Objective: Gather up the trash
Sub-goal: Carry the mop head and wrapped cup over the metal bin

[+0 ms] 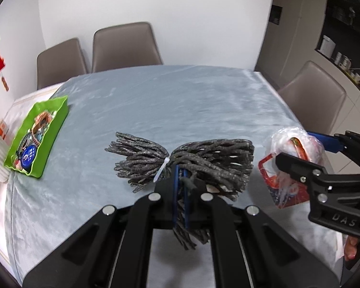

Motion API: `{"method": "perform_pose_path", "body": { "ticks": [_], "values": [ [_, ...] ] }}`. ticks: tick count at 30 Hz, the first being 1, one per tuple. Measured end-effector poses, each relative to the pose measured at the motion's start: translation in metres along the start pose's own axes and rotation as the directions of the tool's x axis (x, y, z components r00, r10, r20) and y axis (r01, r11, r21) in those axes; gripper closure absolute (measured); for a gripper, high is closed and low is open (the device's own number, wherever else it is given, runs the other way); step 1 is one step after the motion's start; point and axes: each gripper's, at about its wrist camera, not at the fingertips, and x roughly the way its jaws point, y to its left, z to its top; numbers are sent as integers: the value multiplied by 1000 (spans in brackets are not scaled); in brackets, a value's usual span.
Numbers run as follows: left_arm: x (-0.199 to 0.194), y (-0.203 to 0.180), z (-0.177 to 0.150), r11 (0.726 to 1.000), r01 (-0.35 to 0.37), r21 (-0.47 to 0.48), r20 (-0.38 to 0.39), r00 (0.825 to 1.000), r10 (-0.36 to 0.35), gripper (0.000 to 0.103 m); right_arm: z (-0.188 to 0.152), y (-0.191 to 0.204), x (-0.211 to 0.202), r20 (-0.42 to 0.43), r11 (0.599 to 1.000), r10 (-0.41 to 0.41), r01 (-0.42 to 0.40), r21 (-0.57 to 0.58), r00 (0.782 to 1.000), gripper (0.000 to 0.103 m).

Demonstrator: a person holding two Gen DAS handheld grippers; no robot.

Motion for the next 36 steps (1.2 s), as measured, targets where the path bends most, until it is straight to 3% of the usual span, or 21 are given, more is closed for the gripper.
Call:
{"method": "perform_pose_path", "body": {
  "ticks": [7, 13, 22, 27, 36],
  "values": [
    [-34, -110, -19, 996, 57, 71, 28, 998, -59, 98, -58, -75, -67, 46, 996, -59, 55, 73, 997, 41],
    [-54, -213, -48, 981, 140, 133, 21, 989, -144, 98, -134, -162, -139, 53, 977, -156, 146, 158, 986, 41],
    [-64, -365, -97, 920, 296, 258, -65, 955, -289, 98, -242, -274, -206, -14, 905, -284, 273, 326, 959, 41],
    [-49, -431, -111, 867, 366, 337, -136, 930, -340, 98, -287, -319, -217, -68, 850, -325, 323, 417, 943, 41],
    [5, -514, -125, 812, 442, 381, -249, 895, -370, 98, -331, -399, -192, -172, 781, -336, 376, 499, 926, 41]
  ]
}}
